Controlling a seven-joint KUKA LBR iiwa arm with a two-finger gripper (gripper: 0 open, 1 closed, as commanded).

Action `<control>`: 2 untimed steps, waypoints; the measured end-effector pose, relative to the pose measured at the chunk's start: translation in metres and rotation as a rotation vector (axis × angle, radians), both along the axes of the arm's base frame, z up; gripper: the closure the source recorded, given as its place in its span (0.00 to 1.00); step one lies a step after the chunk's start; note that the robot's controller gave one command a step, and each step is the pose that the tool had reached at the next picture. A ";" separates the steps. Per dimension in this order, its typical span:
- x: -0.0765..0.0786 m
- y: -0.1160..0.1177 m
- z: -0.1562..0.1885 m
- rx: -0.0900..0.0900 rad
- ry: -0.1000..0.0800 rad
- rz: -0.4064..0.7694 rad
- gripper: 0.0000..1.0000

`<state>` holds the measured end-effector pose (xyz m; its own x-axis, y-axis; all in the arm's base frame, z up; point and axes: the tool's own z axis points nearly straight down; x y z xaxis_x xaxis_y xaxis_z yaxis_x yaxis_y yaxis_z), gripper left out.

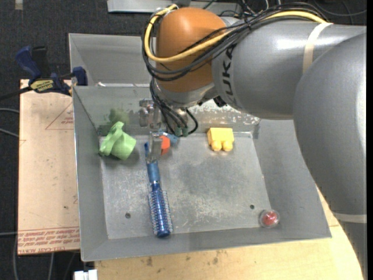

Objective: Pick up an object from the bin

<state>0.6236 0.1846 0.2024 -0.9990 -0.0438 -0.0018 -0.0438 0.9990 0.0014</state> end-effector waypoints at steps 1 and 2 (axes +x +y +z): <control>-0.008 -0.120 -0.079 -0.005 0.006 -0.024 0.00; 0.016 -0.043 -0.099 0.003 -0.001 -0.165 0.00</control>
Offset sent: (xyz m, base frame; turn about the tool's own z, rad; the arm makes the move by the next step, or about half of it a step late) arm -0.0076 -0.1142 -0.0753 0.0154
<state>0.6391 0.1413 0.1029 -0.9927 0.1204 -0.0025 0.1203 0.9927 0.0045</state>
